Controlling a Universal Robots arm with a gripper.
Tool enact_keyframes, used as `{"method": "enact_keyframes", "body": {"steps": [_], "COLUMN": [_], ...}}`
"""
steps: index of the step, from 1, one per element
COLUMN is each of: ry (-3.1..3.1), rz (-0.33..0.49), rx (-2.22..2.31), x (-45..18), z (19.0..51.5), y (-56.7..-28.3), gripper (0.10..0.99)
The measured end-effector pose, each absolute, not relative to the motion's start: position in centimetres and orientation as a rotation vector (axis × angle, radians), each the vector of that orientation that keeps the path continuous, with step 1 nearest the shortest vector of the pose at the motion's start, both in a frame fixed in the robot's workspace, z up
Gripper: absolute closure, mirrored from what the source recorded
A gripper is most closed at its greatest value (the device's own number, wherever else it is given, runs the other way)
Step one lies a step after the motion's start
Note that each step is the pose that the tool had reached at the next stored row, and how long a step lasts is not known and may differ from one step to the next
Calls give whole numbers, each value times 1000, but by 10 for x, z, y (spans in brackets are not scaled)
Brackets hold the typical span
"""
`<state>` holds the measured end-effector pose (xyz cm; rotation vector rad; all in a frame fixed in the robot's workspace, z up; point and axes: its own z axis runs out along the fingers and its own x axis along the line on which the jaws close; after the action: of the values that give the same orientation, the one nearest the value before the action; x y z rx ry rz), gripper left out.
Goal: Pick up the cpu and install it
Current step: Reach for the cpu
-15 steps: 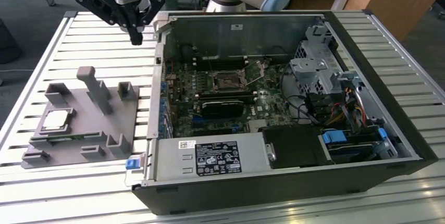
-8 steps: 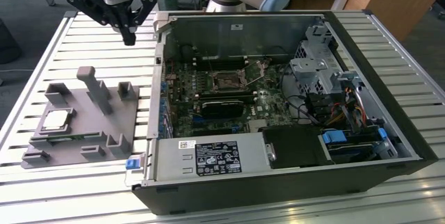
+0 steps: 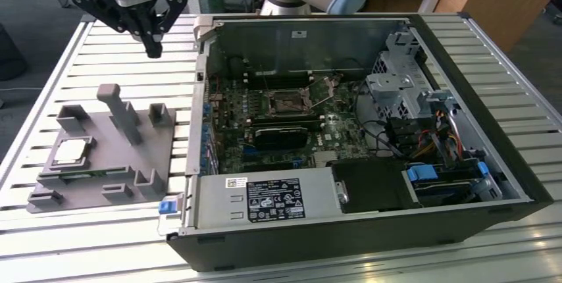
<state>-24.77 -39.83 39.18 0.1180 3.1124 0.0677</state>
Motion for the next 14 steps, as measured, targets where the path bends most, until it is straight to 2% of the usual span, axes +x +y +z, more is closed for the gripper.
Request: {"method": "enact_keyframes", "body": {"steps": [14], "ry": [3113], "rz": [68], "rx": [118], "x": [-270], "z": [391], "y": [-398], "gripper": [980]}}
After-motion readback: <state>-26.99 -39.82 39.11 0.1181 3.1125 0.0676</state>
